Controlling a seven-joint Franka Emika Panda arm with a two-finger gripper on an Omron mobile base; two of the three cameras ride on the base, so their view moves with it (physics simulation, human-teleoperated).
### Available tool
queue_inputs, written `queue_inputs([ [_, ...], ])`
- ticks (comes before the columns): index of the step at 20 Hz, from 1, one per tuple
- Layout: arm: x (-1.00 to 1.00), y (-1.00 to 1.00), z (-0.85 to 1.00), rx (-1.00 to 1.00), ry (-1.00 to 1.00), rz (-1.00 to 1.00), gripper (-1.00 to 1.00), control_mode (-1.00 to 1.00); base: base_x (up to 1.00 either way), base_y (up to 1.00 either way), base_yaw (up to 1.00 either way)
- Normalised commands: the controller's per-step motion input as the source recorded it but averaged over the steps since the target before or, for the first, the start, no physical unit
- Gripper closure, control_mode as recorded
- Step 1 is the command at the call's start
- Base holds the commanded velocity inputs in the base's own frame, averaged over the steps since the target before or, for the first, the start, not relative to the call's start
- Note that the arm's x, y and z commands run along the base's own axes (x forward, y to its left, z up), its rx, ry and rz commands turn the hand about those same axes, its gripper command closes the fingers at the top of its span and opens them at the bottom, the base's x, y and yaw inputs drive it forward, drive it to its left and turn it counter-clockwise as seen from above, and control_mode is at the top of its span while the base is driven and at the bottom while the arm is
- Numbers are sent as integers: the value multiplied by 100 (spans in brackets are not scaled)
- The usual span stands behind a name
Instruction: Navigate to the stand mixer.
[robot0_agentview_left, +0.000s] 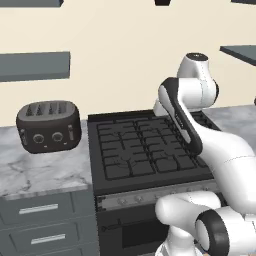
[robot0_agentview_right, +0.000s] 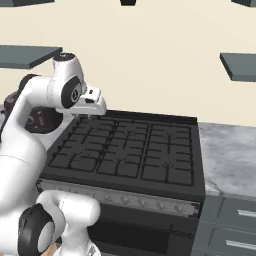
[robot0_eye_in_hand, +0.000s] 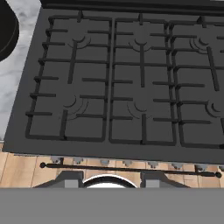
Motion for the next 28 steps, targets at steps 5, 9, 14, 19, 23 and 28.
queue_inputs([
  [5,-49,0,0,1,0,5,-100,-100,0,0,0],
  [9,-75,0,0,1,0,9,-100,100,-25,0,3],
  [14,0,0,0,0,0,0,-100,100,-100,0,7],
  [19,0,0,0,0,0,0,-100,100,-23,32,51],
  [23,0,0,0,0,0,0,-100,100,0,0,100],
  [28,0,0,0,0,0,0,-100,100,0,0,100],
])
